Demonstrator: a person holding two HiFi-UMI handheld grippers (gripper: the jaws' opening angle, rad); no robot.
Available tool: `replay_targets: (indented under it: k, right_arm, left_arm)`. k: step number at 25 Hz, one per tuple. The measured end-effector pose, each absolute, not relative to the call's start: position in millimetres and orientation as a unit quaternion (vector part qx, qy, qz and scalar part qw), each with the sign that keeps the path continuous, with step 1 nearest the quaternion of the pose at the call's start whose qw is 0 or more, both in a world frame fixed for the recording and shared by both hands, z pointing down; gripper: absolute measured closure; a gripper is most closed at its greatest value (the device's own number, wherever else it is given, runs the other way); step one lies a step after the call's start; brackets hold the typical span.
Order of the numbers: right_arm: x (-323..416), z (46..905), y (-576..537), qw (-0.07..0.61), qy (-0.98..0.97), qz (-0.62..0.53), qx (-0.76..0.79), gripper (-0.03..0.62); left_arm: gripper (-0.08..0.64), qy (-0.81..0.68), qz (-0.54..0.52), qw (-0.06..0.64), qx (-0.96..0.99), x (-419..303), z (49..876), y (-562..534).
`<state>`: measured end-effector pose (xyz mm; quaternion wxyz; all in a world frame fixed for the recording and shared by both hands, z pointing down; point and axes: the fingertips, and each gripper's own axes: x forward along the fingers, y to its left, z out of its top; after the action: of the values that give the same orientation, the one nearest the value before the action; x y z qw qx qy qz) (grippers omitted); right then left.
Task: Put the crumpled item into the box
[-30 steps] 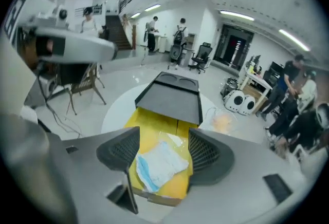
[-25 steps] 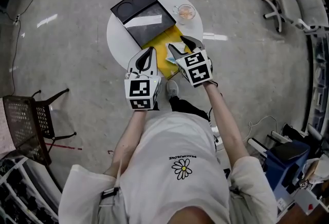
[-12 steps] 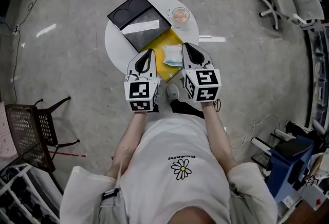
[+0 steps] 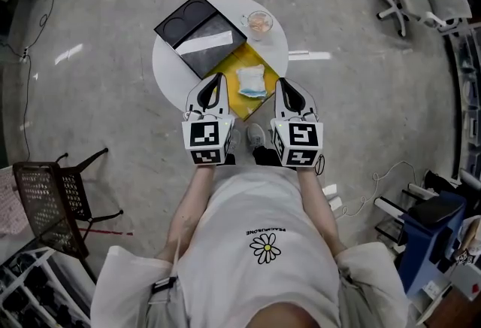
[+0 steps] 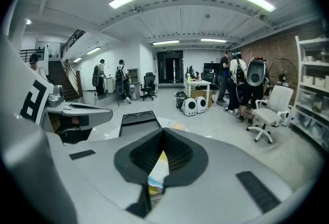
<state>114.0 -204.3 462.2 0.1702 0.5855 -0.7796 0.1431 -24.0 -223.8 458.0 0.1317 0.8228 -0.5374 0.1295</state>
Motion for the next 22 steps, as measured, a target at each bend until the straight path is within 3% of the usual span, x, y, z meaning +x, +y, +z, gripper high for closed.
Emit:
replay_targets:
  k: [22]
  right_arm:
    - [140.0, 466.6, -197.5, 0.157, -0.755, 0.161, 0.616, 0.589]
  left_arm:
    - [0.560, -0.526, 0.132, 0.124, 0.831, -13.5, 455.0, -218.7]
